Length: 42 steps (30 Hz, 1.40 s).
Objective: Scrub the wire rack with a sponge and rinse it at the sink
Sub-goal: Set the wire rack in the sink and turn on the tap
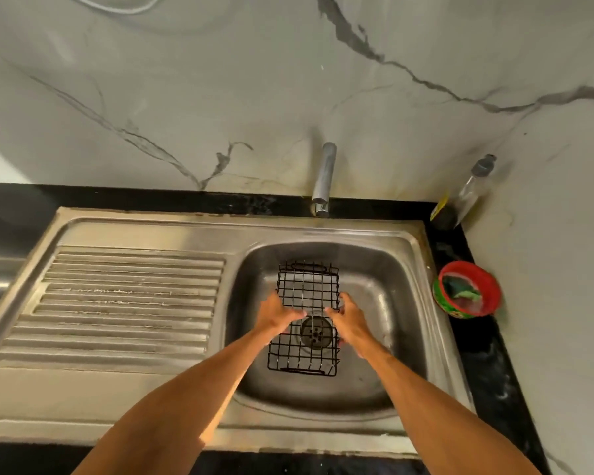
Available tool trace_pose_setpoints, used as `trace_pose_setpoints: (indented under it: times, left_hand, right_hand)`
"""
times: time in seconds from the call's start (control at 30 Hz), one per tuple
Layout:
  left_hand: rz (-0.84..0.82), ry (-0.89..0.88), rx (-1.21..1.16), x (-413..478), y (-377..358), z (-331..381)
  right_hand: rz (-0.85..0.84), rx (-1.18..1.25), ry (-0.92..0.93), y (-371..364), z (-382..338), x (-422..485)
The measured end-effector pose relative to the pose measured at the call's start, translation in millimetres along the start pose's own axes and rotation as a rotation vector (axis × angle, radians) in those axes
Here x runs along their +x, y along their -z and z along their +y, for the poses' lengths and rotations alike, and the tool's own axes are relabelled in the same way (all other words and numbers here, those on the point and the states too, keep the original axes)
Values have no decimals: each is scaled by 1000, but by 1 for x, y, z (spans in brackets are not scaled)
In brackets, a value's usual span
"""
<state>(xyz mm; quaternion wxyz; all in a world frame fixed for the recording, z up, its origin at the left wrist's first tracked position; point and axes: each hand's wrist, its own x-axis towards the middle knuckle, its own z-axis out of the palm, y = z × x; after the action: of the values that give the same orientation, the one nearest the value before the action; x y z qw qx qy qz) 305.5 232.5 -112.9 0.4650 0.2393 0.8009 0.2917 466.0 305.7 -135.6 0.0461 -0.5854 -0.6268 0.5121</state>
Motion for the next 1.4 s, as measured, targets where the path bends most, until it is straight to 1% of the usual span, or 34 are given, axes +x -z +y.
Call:
trace_pose_setpoints:
  times: [0.17,0.3,0.37,0.47,0.53,0.6,0.63,0.7,0.83,0.9,1.0,1.1,1.17,1.27,1.4]
  left_hand:
    - [-14,12,36,39,-13,-37]
    - [-47,26,29,40,-16,-36]
    - [-69,30,43,44,-15,-38]
    - [-82,40,145,45,-9,-35]
    - [-94,29,283,34,3,-23]
    - [-81,-23,409,25,17,-7]
    - [-58,-76,444,21,26,4]
    - [15,-193,476,16,42,28]
    - [230,-419,452,4,67,83]
    - [282,-482,443,2,75,101]
    - [310,-503,439,5,83,115]
    - [334,-517,419,13,86,115]
    - [343,-516,424,18,86,110]
    - [318,-498,428,23,82,103]
    - [306,-495,425,29,77,97]
  right_hand:
    - [-17,6,-51,-12,15,18]
    - [1,-15,-67,-14,21,24]
    - [-17,-26,-70,-14,22,26]
    - [-33,-93,-103,-11,19,26]
    - [36,-178,-98,-7,9,22]
    - [172,-271,-37,2,-12,15]
    - [230,-295,14,8,-26,14]
    - [293,-292,135,20,-57,14]
    - [321,-252,363,35,-115,25]
    - [321,-238,450,36,-135,33]
    - [314,-249,499,32,-142,47]
    - [327,-251,506,28,-140,55]
    - [306,-292,556,29,-140,57]
    - [225,-454,618,33,-142,60]
    - [174,-671,672,34,-140,71]
